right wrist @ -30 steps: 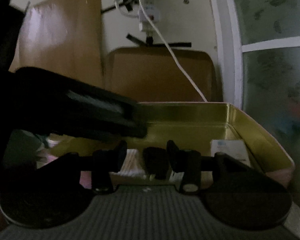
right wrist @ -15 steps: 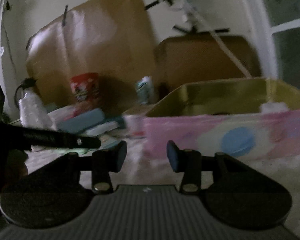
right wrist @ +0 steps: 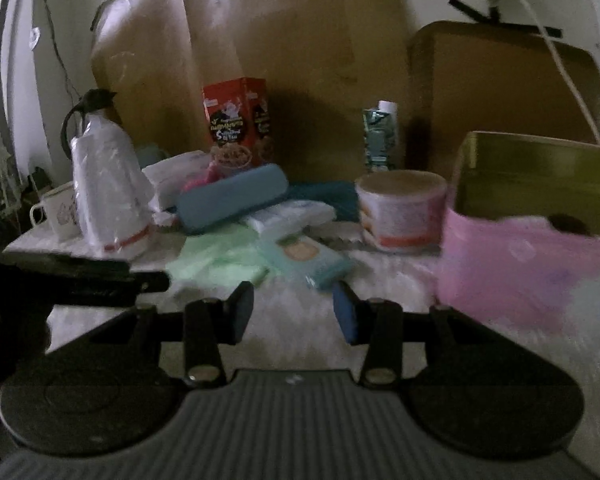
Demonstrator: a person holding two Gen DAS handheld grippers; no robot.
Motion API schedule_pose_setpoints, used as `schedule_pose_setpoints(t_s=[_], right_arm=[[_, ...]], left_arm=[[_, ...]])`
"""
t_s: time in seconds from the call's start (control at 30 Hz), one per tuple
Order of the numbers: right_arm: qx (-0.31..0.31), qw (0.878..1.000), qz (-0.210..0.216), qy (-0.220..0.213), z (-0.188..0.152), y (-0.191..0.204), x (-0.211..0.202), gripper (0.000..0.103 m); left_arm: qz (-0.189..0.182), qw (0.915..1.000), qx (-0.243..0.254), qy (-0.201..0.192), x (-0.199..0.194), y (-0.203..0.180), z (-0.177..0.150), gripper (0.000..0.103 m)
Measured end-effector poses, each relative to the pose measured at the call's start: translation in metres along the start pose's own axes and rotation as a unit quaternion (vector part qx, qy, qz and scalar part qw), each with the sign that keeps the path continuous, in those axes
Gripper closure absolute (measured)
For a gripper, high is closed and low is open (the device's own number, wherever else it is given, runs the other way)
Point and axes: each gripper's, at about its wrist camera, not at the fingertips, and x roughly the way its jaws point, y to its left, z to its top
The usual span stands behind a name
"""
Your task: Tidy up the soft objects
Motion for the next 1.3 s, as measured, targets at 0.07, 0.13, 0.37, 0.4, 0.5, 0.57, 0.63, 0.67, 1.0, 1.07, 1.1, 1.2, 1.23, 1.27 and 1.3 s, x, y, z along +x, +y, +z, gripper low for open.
schedule_pose_setpoints(t_s=[0.07,0.13,0.37,0.4,0.5,0.57,0.63,0.67,1.0,1.07,1.1,1.2,1.23,1.27,1.3], right_arm=[[0.001,1.000,0.009,0.002,0.015,0.005,0.015,0.056],[0.000,1.000,0.015,0.004,0.032,0.013,0.036,0.056],[0.068,0.996,0.046,0.044,0.106,0.023,0.134,0.055],[0.078,0.994,0.043,0.055,0.115,0.025,0.152,0.055],[0.090,0.992,0.019,0.082,0.134,0.029,0.194,0.055],[0.087,0.991,0.011,0.104,0.141,0.032,0.218,0.053],[0.078,0.988,0.000,0.136,0.145,0.032,0.238,0.050],[0.076,0.985,-0.004,0.154,0.144,0.032,0.245,0.050],[0.049,0.977,0.088,0.188,0.109,0.019,0.160,0.050],[0.044,0.974,0.111,0.194,0.093,0.013,0.131,0.050],[0.039,0.973,0.116,0.197,0.085,0.013,0.122,0.050],[0.011,0.977,0.113,0.182,0.071,0.020,0.094,0.050],[0.002,0.980,0.111,0.168,0.070,0.022,0.086,0.050],[-0.007,0.982,0.111,0.155,0.071,0.025,0.081,0.050],[-0.013,0.985,0.106,0.139,0.072,0.028,0.079,0.050]], left_arm=[[-0.011,0.9999,-0.010,-0.007,-0.003,0.003,0.000,0.034],[-0.020,0.9997,-0.003,-0.017,-0.006,0.000,-0.001,0.034],[-0.037,0.9985,-0.011,-0.040,-0.012,0.001,0.000,0.034],[-0.038,0.9982,-0.014,-0.043,-0.014,0.002,-0.001,0.034],[-0.041,0.9977,-0.022,-0.050,-0.017,0.005,-0.002,0.034],[-0.045,0.9972,-0.030,-0.051,-0.017,0.008,-0.001,0.034],[-0.047,0.9968,-0.036,-0.053,-0.019,0.010,-0.001,0.033],[-0.048,0.9966,-0.039,-0.055,-0.021,0.011,-0.001,0.033],[-0.064,0.9921,-0.085,-0.067,-0.024,0.030,0.000,0.023],[-0.068,0.9911,-0.093,-0.066,-0.024,0.033,0.001,0.023],[-0.069,0.9909,-0.096,-0.065,-0.023,0.035,0.001,0.023],[-0.069,0.9909,-0.096,-0.066,-0.024,0.035,0.000,0.023],[-0.067,0.9912,-0.093,-0.066,-0.024,0.035,0.000,0.023],[-0.065,0.9916,-0.090,-0.066,-0.024,0.034,0.000,0.023],[-0.062,0.9920,-0.087,-0.067,-0.024,0.032,-0.001,0.023]])
